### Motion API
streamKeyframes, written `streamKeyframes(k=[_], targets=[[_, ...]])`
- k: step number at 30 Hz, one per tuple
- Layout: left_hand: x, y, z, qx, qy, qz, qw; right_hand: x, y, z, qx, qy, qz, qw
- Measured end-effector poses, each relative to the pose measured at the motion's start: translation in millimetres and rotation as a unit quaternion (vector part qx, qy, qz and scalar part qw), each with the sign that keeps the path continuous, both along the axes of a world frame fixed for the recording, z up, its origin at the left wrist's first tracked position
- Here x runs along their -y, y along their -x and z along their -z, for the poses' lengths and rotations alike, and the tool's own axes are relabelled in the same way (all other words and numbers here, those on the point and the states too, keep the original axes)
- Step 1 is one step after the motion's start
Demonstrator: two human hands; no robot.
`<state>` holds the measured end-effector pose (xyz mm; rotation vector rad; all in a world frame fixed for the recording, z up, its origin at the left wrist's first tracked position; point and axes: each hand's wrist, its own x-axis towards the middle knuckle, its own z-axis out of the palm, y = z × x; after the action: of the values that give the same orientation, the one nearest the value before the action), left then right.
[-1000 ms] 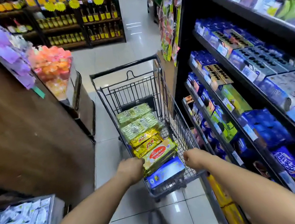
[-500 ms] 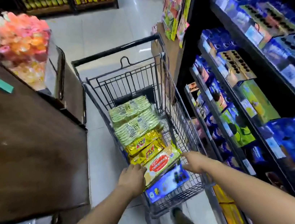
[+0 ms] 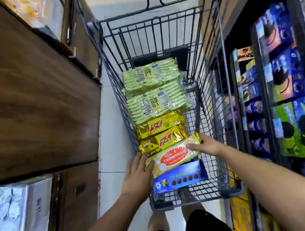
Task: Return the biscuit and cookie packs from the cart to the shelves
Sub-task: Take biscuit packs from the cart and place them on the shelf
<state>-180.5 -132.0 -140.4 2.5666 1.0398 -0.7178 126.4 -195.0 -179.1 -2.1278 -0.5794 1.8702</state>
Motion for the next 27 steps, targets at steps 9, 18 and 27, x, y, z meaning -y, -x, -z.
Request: streamKeyframes(k=[9, 18, 27], targets=[[-1, 0, 6, -0.008, 0.029, -0.037, 0.999, -4, -4, 6, -0.145, 0.058, 0.079, 0.985], [-9, -5, -1, -0.02, 0.04, -0.026, 0.999, 7, 12, -3, -0.188, 0.078, 0.12, 0.972], [-36, -36, -46, 0.133, 0.095, -0.134, 0.977, 41, -2, -84, -0.092, -0.004, 0.165, 0.982]])
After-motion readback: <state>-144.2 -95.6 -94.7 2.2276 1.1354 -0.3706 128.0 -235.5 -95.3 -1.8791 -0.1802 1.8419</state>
